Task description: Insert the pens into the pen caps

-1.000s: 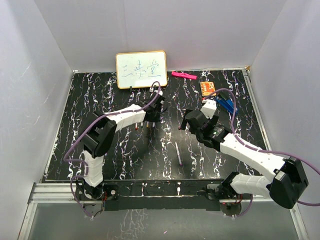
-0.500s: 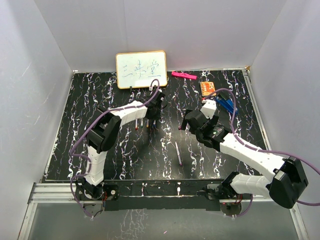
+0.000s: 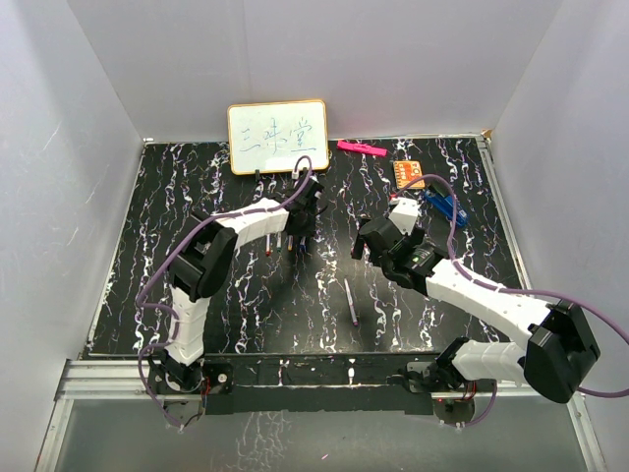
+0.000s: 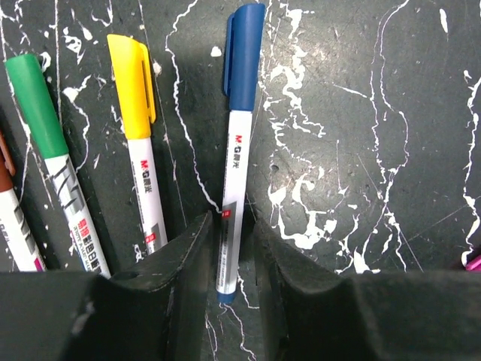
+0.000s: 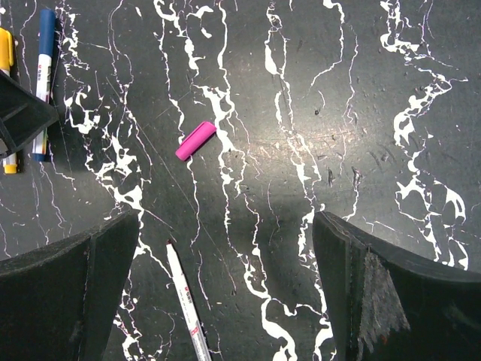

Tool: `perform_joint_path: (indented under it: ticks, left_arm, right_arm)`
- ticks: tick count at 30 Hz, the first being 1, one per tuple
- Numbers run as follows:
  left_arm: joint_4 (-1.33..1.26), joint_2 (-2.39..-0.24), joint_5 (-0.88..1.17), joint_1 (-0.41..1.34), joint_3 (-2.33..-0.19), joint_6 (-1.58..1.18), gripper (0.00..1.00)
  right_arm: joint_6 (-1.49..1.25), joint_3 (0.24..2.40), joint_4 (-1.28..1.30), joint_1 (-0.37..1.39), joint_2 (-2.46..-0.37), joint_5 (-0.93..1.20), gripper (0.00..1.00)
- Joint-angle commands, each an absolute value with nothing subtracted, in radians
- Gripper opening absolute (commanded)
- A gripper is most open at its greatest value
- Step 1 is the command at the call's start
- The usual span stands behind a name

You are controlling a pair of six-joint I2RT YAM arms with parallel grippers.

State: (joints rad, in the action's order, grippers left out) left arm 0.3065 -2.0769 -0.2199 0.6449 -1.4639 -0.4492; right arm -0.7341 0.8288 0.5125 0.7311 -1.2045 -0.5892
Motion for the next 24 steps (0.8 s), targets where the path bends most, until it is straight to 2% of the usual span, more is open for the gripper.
perform_joint_path:
  ticks: [1,5,7,15,24]
  left_arm:
    - [0.325,-1.945,-0.213,0.64,-1.447,-0.449,0.29]
    - [0.319,-1.883,-0.207,0.64,-1.422,-0.451,0.3]
    - [0.314,-1.845,-0.198,0.64,-1.398,-0.456,0.3]
    - [0.264,-1.625,-0.134,0.645,-1.228,-0.483,0.32]
    - [0.204,-1.4,-0.07,0.659,-1.018,-0.505,0.31]
  right_arm:
    - [-0.724,0.868,0.454,0.73,-1.204,-0.59,0.98]
    - [-0.714,0.866,0.446,0.729,-1.216,-0.553,0.97]
    - [-0.705,0.86,0.44,0.729,-1.223,-0.518,0.94]
    - [-0.637,0.803,0.42,0.735,-1.243,-0.328,0.59]
    - [-0.606,0.782,0.418,0.797,-1.315,-0.278,0.59]
